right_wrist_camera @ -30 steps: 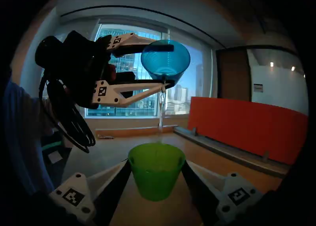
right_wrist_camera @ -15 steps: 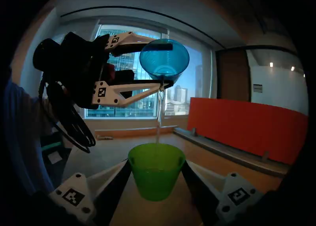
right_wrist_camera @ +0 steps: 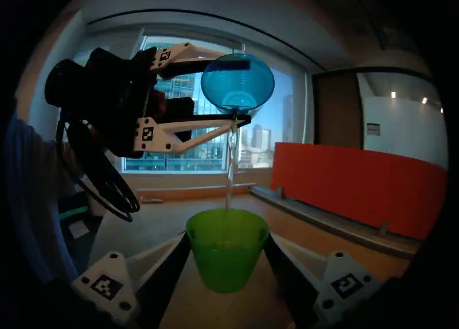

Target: Pour water

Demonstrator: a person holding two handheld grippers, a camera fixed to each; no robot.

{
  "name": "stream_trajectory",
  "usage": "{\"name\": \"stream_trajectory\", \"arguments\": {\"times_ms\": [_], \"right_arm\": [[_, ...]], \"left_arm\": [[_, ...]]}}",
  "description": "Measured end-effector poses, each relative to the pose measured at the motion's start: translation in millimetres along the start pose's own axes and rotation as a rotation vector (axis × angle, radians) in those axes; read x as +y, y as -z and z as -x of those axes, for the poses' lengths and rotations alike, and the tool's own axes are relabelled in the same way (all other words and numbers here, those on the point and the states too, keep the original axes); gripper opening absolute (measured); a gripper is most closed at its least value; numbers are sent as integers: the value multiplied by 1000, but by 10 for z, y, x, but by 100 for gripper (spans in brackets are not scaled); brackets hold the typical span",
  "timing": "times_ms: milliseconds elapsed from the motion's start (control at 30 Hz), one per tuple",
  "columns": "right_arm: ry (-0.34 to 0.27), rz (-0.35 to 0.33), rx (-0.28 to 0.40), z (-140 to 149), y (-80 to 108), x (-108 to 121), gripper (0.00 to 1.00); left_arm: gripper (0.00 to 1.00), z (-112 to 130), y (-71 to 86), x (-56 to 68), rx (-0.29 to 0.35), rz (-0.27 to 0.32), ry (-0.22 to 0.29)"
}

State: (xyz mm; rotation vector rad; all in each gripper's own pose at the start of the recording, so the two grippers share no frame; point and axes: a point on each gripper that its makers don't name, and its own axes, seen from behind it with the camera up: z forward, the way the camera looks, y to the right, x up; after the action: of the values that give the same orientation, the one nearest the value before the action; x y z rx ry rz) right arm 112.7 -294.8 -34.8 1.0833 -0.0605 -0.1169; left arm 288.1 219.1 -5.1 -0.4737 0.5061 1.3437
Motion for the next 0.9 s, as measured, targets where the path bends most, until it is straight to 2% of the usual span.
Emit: {"name": "stream_trajectory", "arguments": {"times_ms": [267, 700, 900], "right_arm": [[1, 0, 1, -13, -5, 1, 90], [2, 2, 4, -25, -11, 2, 90], [1, 1, 3, -14, -14, -1, 90]], "left_arm": [[85, 6, -49, -42, -3, -3, -51], [85, 0, -38, -94, -17, -16, -144], [85, -42, 3, -11, -15, -15, -167]]}}
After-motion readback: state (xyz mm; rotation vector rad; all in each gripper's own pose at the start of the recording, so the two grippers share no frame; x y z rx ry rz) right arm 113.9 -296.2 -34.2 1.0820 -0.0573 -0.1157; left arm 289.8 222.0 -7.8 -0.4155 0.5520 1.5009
